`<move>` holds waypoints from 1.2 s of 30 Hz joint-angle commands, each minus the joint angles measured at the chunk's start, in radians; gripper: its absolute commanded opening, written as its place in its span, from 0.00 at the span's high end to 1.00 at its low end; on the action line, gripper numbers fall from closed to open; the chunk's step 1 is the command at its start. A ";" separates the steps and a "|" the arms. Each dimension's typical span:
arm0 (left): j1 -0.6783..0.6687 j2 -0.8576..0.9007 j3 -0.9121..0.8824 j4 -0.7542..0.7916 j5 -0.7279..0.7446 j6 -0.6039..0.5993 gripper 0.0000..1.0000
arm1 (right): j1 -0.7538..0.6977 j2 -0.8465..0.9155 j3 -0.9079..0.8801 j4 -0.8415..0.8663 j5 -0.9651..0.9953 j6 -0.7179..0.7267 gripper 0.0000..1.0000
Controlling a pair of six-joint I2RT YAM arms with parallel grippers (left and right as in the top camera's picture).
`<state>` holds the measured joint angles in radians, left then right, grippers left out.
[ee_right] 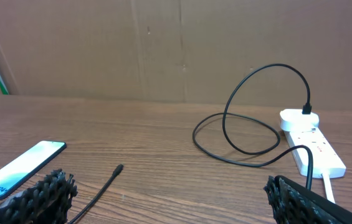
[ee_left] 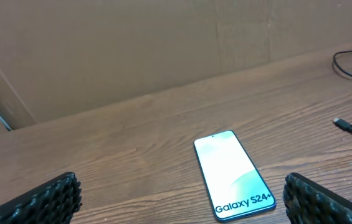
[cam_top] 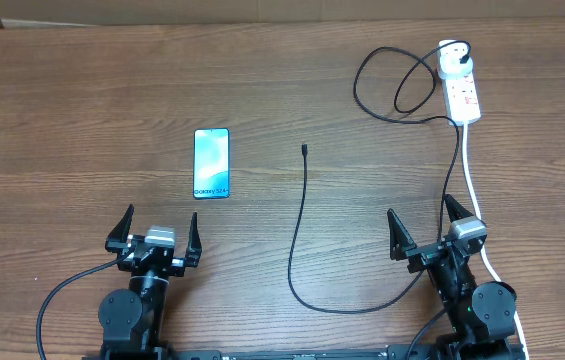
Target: Plug charger to phone and switch on socket
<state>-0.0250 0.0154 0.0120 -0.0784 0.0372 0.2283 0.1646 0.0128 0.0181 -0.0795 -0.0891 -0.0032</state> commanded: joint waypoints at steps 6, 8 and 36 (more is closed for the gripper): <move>-0.002 -0.011 -0.007 0.002 -0.004 0.003 0.00 | 0.005 -0.010 -0.010 0.004 0.010 0.002 0.00; -0.002 -0.011 -0.007 0.002 -0.004 0.004 0.00 | 0.005 -0.010 -0.010 0.004 0.010 0.002 0.00; -0.002 0.010 0.158 -0.041 0.062 -0.215 0.00 | 0.005 -0.010 -0.010 0.005 -0.002 0.003 0.00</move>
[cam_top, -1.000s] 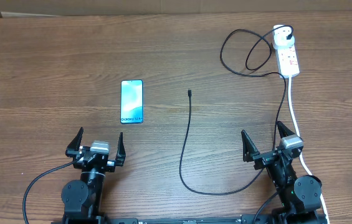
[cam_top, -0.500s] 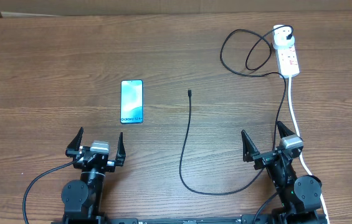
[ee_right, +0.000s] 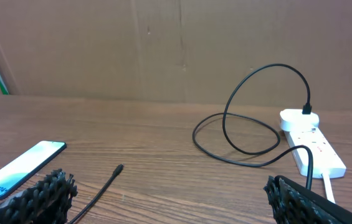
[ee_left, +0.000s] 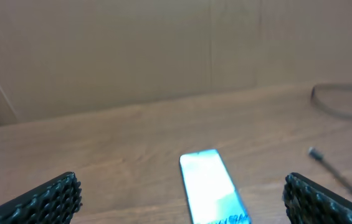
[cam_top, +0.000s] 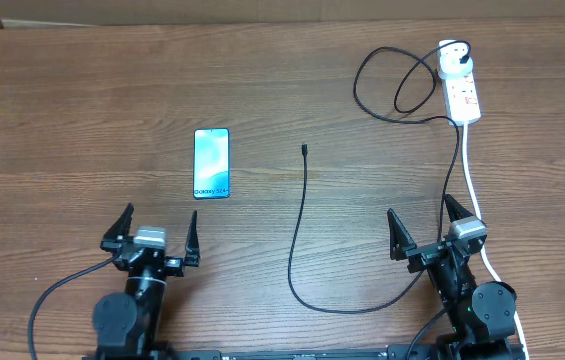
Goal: Plug charger to phone and switch on socket
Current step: 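Move the left gripper over the phone and the right toward the cable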
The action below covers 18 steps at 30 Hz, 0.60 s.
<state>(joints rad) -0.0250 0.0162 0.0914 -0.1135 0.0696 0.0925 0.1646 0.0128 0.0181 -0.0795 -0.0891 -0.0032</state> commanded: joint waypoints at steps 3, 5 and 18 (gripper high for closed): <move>-0.002 0.058 0.142 -0.027 0.072 -0.082 0.00 | 0.005 -0.010 -0.010 0.005 -0.002 0.002 0.00; -0.002 0.107 0.197 -0.048 0.084 -0.093 0.00 | 0.005 -0.010 -0.008 0.004 -0.002 0.003 0.00; -0.002 0.603 0.734 -0.394 0.143 -0.123 0.00 | 0.005 0.007 0.203 -0.227 -0.058 0.060 0.00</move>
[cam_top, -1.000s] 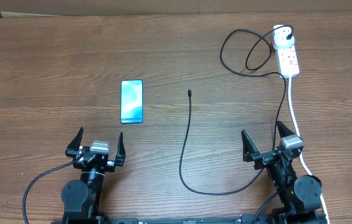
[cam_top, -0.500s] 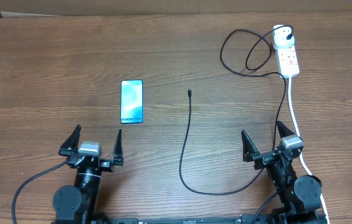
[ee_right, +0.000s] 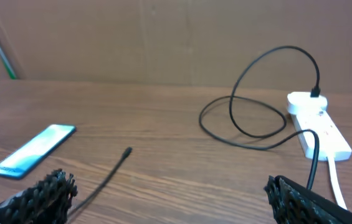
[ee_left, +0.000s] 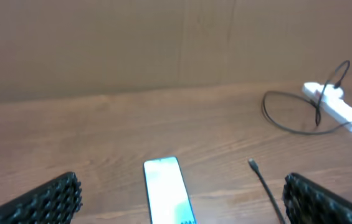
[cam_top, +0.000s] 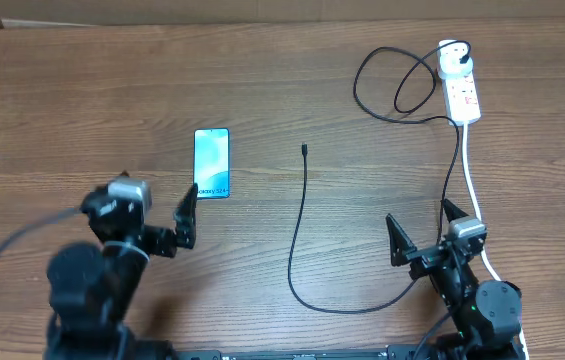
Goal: Plug charger to phone and switch on socket
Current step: 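Move the left gripper over the phone and the right toward the cable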
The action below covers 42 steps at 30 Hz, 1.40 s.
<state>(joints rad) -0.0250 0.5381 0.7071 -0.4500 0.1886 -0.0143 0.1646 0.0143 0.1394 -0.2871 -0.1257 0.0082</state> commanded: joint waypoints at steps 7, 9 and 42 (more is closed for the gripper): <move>-0.002 0.414 0.511 -0.417 0.023 -0.008 0.00 | 0.005 0.113 0.299 -0.213 -0.081 0.100 0.00; -0.002 0.496 0.607 -0.504 0.023 -0.008 0.01 | 0.005 0.173 0.368 -0.256 -0.081 0.100 0.00; -0.093 1.159 0.991 -0.762 -0.076 -0.211 0.23 | 0.005 1.436 1.354 -1.062 -0.168 0.099 0.00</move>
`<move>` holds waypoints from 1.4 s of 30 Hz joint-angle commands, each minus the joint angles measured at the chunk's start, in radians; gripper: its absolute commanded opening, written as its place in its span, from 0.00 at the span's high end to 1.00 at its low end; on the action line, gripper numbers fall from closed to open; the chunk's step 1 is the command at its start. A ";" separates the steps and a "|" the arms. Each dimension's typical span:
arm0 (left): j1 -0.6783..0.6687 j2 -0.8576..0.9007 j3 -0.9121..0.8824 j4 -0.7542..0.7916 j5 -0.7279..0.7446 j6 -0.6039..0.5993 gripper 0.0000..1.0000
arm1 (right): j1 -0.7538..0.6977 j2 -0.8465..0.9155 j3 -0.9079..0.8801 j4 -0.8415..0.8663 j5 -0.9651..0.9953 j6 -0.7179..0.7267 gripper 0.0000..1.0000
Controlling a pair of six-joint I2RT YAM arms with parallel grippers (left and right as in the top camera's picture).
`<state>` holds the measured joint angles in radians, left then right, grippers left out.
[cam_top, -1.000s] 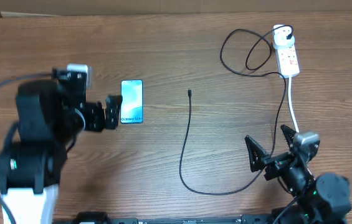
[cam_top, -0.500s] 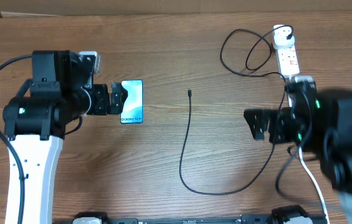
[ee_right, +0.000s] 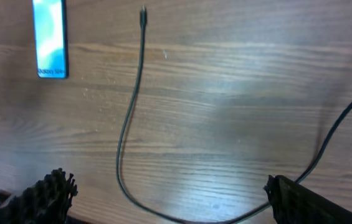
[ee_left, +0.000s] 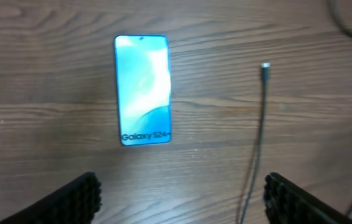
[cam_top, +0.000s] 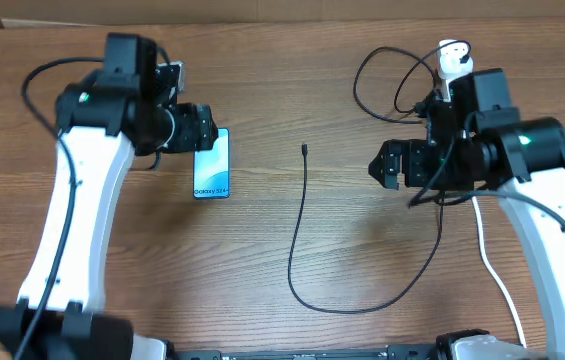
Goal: Plug charger to phone and switch on socket
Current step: 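Move the left gripper over the phone and the right toward the cable, then lower the left gripper and grasp the phone's top edge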
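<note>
The phone lies face up on the wooden table, screen lit; it also shows in the left wrist view and the right wrist view. The black charger cable lies loose, its plug tip to the right of the phone and apart from it. The white power strip is at the back right, partly hidden by my right arm. My left gripper hangs open high over the phone. My right gripper is open above the cable, left of the strip.
The strip's white cord runs down the right side toward the front edge. The black cable coils in loops beside the strip. The bare wooden table stretches between phone and strip.
Both arms have gone from low near the front edge to raised and reaching out over the table. The left is now over the phone, the right near the strip. Both wrist cameras look down.
Both grippers sat open at the front edge, looking across the table. The left one then turned a little, then stood lifted near the phone while the right had barely stirred. Now both hang open over the table. Phone and cable have not moved.
</note>
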<state>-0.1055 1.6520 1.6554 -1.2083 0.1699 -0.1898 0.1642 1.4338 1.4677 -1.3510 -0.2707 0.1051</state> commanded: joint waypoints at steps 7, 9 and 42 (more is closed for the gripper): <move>-0.068 0.178 0.042 0.023 -0.189 -0.023 0.25 | 0.005 0.068 0.026 0.007 -0.023 0.003 0.00; -0.083 0.214 0.042 0.035 -0.188 -0.002 0.22 | 0.005 0.072 0.026 0.008 -0.023 0.002 0.00; -0.105 0.527 0.034 0.134 -0.266 -0.071 0.07 | 0.005 0.072 0.026 0.021 -0.019 -0.001 0.00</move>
<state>-0.2100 2.1670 1.6745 -1.0851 -0.0910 -0.1852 0.1646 1.5085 1.4677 -1.3346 -0.2844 0.1051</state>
